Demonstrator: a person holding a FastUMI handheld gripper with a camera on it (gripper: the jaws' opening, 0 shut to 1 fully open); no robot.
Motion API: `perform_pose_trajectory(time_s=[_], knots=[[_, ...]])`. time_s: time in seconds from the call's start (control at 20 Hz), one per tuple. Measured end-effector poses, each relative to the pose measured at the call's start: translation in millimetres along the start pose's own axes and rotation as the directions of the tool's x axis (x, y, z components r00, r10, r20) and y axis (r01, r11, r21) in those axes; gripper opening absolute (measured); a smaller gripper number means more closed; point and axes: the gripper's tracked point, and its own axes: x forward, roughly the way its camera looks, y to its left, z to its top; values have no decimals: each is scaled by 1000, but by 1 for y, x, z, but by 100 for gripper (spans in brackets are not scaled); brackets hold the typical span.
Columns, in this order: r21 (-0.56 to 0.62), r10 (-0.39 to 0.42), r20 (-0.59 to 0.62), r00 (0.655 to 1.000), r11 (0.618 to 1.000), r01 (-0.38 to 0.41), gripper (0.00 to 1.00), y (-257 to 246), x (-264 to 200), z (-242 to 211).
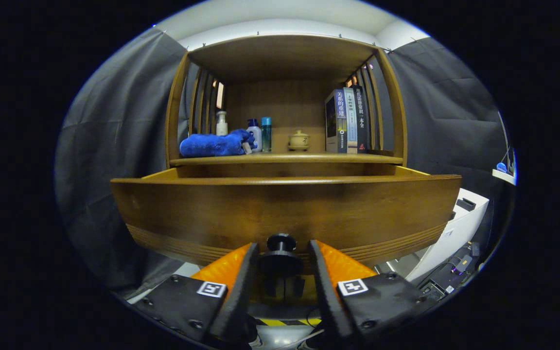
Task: Pull open the drawer, take out the items inside it, and place them on the countertop above the cabinet.
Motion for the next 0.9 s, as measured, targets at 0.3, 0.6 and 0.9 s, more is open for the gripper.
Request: perform_pose_trajectory(time_s=[0.3,0.6,0.9], knots=[[15,8,115,993,1000,-10,81,-9,-20,59],[-5,-20,224,974,1000,21,95,-20,-31,141],[-7,11,217,976,1000,-10,96,-30,-14,200]])
